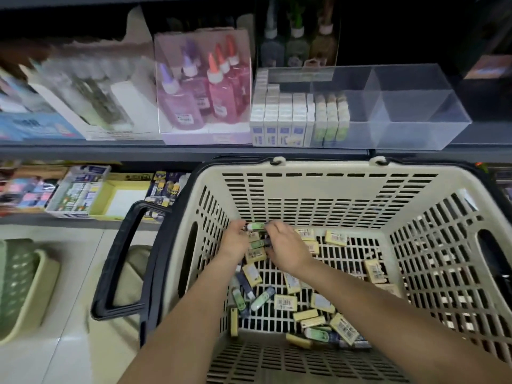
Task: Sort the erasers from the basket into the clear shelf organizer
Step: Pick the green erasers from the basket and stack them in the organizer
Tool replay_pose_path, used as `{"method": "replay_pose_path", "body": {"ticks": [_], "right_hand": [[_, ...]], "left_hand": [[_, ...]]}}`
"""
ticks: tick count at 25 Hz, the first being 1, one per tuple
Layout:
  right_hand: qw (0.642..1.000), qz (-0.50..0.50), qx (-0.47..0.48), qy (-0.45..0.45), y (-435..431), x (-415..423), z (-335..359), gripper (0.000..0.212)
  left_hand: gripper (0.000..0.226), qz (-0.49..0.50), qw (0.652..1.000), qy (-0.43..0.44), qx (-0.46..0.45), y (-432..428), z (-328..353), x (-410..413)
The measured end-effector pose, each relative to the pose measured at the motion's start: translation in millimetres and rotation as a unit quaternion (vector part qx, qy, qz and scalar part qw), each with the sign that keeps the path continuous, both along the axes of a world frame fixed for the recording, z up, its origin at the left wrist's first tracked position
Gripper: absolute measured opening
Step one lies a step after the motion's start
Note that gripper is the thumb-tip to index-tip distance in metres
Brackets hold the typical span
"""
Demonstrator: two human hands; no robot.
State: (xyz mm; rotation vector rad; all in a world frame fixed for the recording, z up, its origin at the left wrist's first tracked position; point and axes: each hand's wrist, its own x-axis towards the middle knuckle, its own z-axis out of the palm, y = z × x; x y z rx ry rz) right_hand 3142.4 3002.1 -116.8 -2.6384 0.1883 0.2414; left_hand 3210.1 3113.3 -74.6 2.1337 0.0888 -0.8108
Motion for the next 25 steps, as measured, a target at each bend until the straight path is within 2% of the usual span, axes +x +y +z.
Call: {"method": "replay_pose_path", "body": {"ticks": [3,6,8,10,13,16,19,21,22,23,25], "right_hand": [[1.0,-0.016,-0.017,-0.011,-5.9,4.2,-9.5,0.053],[0.996,0.001,-0.084,-0.029,-7.5,2.6,-15.6,0.042],[0.996,0.014,-0.085,-0.022,-2.0,-0.4,-18.6,0.041],[0.998,-0.006,-0.063,-0.013,0.4,2.2,-19.9,0.045],[0.998,-0.018,-0.047,0.023,-2.6,8.7,-17.9,0.044],[0.998,-0.008,-0.019,0.054,-4.0,15.4,-12.9,0.046],[0.996,0.025,-0.019,0.086,-9.2,16.3,-5.2,0.038],[0.988,0.06,-0.065,0.125,-17.1,10.6,-0.4,0.032],[0.985,0.065,-0.079,0.142,-20.8,6.7,0.7,0.035],[0.985,0.067,-0.079,0.141,-21.8,4.2,1.3,0.043],[0.993,0.082,-0.033,0.079,-12.9,8.6,1.9,0.062]], "left_hand": [[0.039,-0.063,0.996,-0.051,0.046,0.7,-9.0,-3.0],[0.039,-0.066,0.99,-0.092,0.079,1.8,-16.1,-6.0],[0.038,-0.067,0.988,-0.113,0.085,3.4,-16.4,-10.2],[0.036,-0.042,0.992,-0.095,0.071,-0.1,-9.3,-12.8],[0.028,0.018,0.999,-0.023,0.041,-7.2,23.0,-10.0],[0.039,-0.066,0.995,-0.025,0.063,9.6,72.3,-6.0],[0.034,-0.123,0.974,-0.183,0.045,44.3,117.3,-13.9],[0.028,-0.138,0.929,-0.342,0.043,67.7,133.5,-23.5],[0.027,-0.147,0.901,-0.403,0.063,78.4,135.5,-25.9],[0.026,-0.152,0.883,-0.436,0.084,87.5,134.0,-26.2],[0.03,-0.146,0.89,-0.419,0.103,98.7,127.4,-25.0]]}}
